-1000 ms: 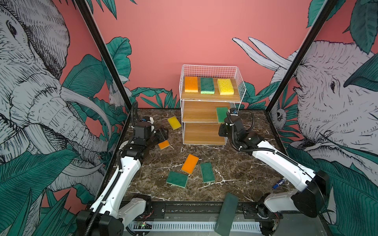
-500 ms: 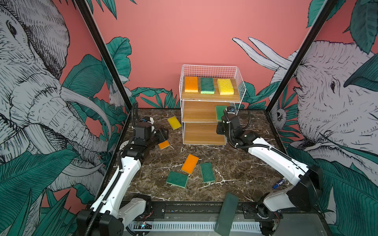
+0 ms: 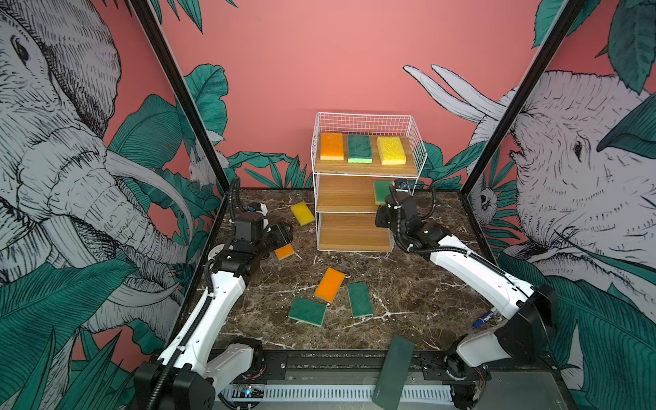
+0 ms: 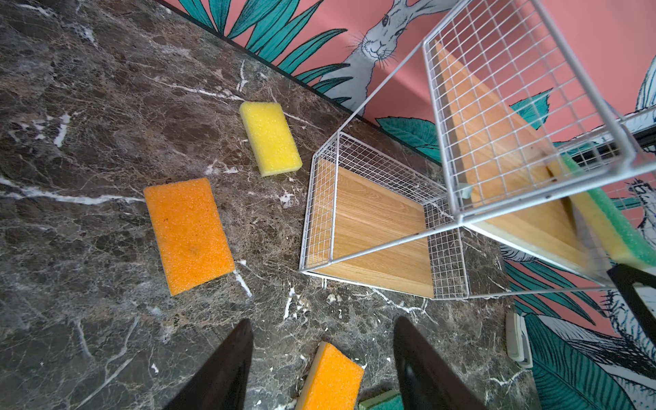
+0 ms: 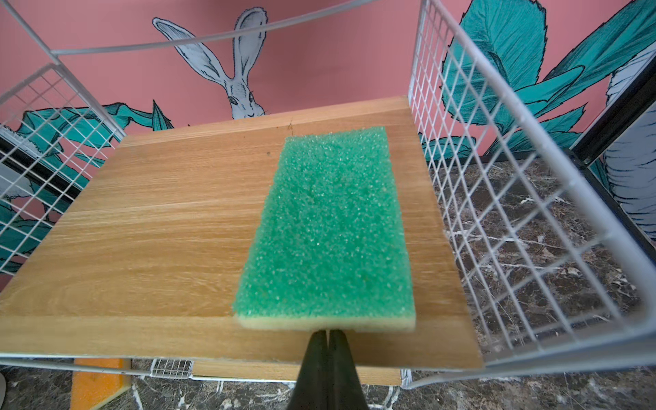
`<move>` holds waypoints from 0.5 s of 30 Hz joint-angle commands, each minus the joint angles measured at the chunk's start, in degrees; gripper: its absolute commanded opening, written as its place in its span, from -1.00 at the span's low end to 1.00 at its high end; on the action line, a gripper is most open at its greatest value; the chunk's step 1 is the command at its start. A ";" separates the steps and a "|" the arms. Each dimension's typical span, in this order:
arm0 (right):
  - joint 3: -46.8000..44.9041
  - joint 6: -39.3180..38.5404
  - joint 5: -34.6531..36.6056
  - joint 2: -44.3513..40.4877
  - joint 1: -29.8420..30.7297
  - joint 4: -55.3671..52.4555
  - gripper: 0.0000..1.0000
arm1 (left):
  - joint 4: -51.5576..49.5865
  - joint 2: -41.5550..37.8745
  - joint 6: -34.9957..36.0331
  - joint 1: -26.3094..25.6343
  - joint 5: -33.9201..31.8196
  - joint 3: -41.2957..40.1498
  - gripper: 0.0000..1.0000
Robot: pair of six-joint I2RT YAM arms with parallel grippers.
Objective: Arrange cleaning sponges on a shelf
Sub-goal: Move the cleaning sponge to the shelf.
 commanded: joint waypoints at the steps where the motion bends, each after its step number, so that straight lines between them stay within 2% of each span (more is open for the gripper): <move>1: 1.39 -0.28 0.20 1.16 -0.29 1.42 -1.00 | 1.14 -0.19 -0.65 0.21 0.08 -0.76 0.29; 15: 1.56 0.33 1.65 1.03 -0.70 0.91 -1.00 | 1.65 0.50 -1.21 0.21 0.94 -0.78 0.29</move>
